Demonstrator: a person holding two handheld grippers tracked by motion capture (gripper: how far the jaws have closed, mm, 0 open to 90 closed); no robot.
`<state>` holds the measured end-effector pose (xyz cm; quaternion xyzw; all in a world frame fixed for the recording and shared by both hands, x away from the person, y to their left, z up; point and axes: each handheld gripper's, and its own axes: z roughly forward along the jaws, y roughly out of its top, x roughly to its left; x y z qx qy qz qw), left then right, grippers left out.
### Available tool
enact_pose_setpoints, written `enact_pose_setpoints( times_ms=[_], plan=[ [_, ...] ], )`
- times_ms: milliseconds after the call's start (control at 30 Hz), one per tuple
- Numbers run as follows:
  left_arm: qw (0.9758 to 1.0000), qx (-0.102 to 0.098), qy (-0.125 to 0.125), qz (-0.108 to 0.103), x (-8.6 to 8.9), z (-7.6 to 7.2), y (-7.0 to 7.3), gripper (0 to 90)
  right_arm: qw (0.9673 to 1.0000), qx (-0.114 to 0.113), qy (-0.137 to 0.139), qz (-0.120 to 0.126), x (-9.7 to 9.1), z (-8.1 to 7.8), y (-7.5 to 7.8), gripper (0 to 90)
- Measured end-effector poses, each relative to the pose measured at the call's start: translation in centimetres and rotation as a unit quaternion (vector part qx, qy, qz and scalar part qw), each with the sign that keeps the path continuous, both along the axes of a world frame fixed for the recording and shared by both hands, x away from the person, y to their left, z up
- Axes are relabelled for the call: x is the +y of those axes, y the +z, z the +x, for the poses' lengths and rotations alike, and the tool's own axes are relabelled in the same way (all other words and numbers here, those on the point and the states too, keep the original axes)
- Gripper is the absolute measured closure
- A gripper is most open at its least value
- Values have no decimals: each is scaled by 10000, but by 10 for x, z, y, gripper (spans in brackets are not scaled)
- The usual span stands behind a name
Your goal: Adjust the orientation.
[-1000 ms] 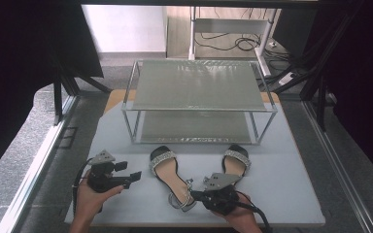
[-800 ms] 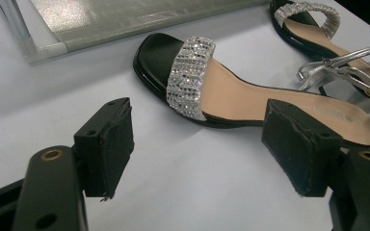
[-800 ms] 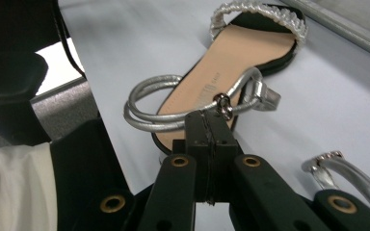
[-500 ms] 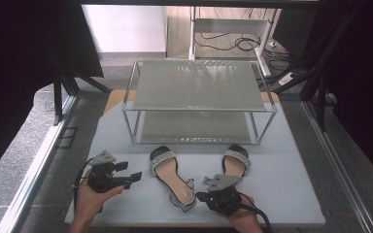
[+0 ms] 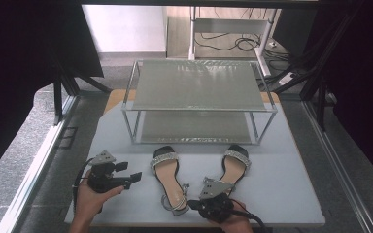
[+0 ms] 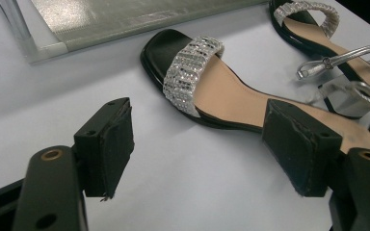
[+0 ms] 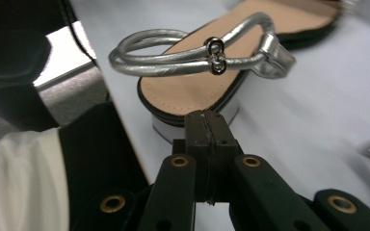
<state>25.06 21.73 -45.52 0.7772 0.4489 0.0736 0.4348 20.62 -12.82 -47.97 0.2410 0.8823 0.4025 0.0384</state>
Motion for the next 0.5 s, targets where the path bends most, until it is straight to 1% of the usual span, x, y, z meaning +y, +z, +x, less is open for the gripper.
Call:
enact_pose_setpoints(
  times_ms=[133,300,500],
  plan=[
    [10000,-3,49,-18,2,-1,1,272,9996,74,230,129,17,-4,-2,894],
    [9999,-23,107,-39,6,-2,2,272,9982,172,483,312,39,-5,-6,893],
    [9998,-60,152,-69,11,-3,4,272,9963,204,664,513,69,-3,-11,895]
  ],
)
